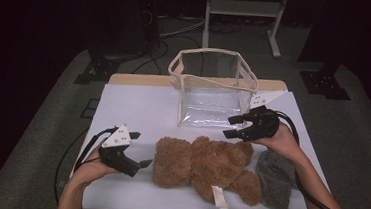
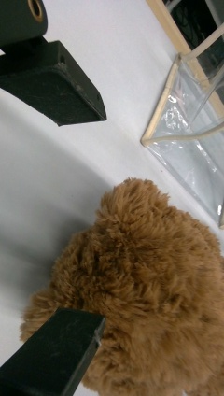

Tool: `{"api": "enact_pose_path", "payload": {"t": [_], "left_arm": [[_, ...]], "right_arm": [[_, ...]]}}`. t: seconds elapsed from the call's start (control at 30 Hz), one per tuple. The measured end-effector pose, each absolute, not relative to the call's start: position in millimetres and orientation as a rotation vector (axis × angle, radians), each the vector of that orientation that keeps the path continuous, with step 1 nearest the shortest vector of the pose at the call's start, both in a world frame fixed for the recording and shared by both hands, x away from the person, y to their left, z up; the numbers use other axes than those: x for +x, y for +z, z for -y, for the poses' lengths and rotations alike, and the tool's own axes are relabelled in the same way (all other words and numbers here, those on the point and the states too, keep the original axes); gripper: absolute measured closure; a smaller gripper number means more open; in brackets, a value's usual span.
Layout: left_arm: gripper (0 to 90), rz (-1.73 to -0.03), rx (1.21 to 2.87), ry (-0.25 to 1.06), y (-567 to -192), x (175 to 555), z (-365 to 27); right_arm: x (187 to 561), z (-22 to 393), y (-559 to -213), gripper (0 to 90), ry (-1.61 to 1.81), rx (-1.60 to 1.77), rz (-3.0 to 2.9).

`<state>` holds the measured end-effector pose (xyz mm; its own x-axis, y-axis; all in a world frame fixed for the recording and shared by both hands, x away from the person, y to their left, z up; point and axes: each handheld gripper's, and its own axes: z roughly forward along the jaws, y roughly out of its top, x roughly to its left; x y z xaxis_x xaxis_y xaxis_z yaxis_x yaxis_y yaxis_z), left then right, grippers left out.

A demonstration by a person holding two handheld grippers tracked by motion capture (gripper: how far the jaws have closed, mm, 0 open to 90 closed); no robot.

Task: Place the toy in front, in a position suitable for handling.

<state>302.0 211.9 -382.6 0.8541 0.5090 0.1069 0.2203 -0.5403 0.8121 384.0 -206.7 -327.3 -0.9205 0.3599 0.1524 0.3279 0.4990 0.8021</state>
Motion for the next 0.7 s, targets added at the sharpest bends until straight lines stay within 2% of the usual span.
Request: {"api": "enact_pose_path", "payload": {"t": [0.7], "left_arm": [[3.6,-0.55,2.124,0.427,-379.7,305.0,-220.9]], "right_arm": [[398.2,187.3,-311.1,37.8,1.352,0.591,-2.735]]}}
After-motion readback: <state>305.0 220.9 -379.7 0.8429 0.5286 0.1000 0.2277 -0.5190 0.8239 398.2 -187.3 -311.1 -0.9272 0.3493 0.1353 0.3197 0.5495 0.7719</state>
